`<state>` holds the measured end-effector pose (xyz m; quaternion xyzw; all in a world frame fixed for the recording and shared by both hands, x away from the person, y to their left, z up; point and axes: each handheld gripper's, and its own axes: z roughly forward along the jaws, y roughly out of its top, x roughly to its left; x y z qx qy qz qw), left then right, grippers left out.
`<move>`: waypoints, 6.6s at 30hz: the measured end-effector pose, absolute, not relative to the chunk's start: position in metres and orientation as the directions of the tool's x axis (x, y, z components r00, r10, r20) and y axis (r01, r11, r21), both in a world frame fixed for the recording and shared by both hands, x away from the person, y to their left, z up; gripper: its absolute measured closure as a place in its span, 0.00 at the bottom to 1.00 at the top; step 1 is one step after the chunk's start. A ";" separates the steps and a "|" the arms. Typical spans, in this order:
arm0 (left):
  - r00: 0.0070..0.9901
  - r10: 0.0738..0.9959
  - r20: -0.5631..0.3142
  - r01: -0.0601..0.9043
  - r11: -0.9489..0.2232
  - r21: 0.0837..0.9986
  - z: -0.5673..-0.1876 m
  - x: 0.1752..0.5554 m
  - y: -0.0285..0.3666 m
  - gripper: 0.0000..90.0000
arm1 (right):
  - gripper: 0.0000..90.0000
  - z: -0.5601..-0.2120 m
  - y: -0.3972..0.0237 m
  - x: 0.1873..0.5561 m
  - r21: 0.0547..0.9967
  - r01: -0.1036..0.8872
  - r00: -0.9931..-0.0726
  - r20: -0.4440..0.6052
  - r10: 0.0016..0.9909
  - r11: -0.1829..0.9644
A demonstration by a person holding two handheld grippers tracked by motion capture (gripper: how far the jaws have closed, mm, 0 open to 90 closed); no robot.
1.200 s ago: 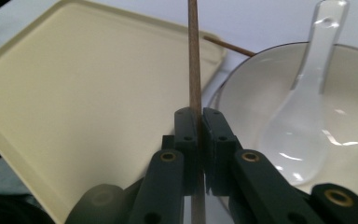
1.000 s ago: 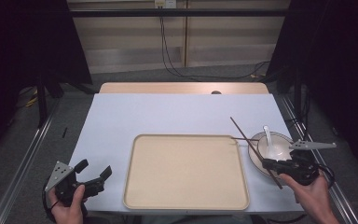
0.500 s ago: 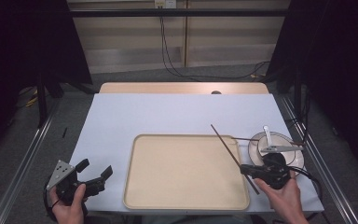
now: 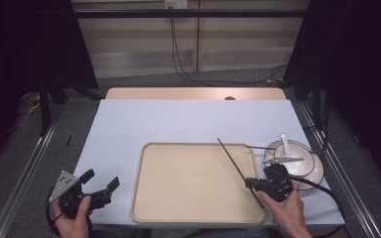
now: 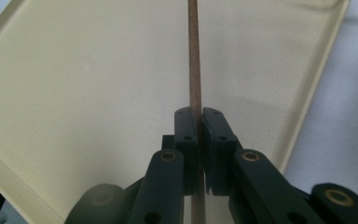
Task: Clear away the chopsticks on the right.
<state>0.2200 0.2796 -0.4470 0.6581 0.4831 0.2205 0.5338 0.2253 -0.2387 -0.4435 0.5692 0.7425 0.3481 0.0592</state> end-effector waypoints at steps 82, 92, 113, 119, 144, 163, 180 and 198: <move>0.424 0.876 -0.232 0.407 0.045 0.912 -0.448 0.218 0.285 0.04 | 0.04 -0.388 -0.308 0.206 0.844 0.498 -0.617 0.185 0.765 0.198; 0.420 0.878 -0.230 0.408 0.044 0.912 -0.448 0.218 0.285 0.04 | 0.05 -0.376 -0.354 0.213 0.878 0.423 -0.614 0.095 0.783 0.225; 0.416 0.879 -0.233 0.415 0.045 0.909 -0.450 0.220 0.285 0.04 | 0.44 -0.376 -0.464 0.292 0.781 0.458 -0.668 -0.012 0.744 0.424; 0.409 0.884 -0.229 0.417 0.042 0.908 -0.450 0.220 0.285 0.04 | 0.56 -0.392 -0.470 0.313 0.708 0.462 -0.700 -0.078 0.710 0.533; 0.411 0.881 -0.235 0.420 0.046 0.906 -0.451 0.221 0.285 0.04 | 0.82 -0.434 -0.441 0.339 0.473 0.445 -0.836 -0.086 0.542 0.760; 0.413 0.879 -0.240 0.419 0.050 0.907 -0.450 0.220 0.286 0.04 | 0.95 -0.437 -0.438 0.342 0.487 0.437 -0.825 -0.116 0.553 0.756; 0.423 0.882 -0.209 0.409 0.019 0.912 -0.448 0.220 0.282 0.02 | 0.95 -0.419 -0.452 0.334 0.569 0.478 -0.769 -0.096 0.632 0.669; 0.421 0.882 -0.210 0.358 0.050 0.932 -0.448 0.218 0.279 0.02 | 0.95 -0.394 -0.457 0.317 0.653 0.561 -0.656 -0.024 0.755 0.509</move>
